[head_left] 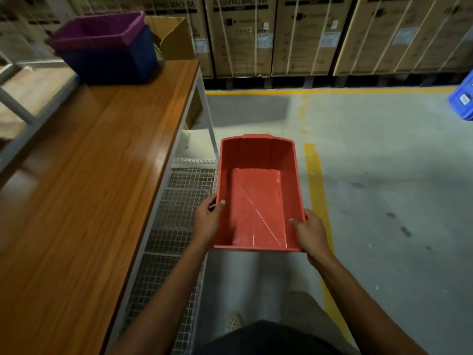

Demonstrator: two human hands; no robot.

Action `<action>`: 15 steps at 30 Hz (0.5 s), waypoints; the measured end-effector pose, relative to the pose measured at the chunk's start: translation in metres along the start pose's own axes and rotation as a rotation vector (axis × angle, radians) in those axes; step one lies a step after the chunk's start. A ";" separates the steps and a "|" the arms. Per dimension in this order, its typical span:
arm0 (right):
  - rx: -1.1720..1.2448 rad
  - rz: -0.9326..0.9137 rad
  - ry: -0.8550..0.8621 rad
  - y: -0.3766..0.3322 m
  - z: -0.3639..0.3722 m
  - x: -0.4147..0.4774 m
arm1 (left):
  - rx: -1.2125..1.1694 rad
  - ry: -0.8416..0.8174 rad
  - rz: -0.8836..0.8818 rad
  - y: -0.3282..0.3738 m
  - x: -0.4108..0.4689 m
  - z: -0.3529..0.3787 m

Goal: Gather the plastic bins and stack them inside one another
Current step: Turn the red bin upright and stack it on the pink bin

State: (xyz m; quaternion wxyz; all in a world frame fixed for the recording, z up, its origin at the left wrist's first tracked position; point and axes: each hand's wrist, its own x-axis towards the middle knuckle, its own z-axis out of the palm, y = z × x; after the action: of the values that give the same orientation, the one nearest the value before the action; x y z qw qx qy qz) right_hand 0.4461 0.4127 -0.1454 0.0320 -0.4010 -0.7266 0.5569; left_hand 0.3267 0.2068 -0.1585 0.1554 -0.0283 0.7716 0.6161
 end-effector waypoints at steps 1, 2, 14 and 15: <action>0.004 -0.008 -0.007 -0.004 -0.002 0.018 | 0.001 0.011 0.003 0.003 0.011 0.009; 0.003 -0.014 -0.015 -0.009 -0.005 0.036 | -0.008 0.030 0.010 0.008 0.023 0.019; -0.119 -0.296 -0.109 -0.112 -0.057 0.247 | -0.021 0.334 0.106 0.091 0.147 0.141; -0.145 -0.340 -0.117 -0.123 -0.059 0.259 | -0.022 0.364 0.119 0.098 0.155 0.147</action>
State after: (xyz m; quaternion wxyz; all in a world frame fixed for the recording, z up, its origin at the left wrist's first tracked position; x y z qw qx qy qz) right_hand 0.2331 0.6117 -0.1240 0.0544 -0.2405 -0.8227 0.5122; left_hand 0.1864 0.3941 -0.1367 -0.0237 -0.0952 0.7806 0.6172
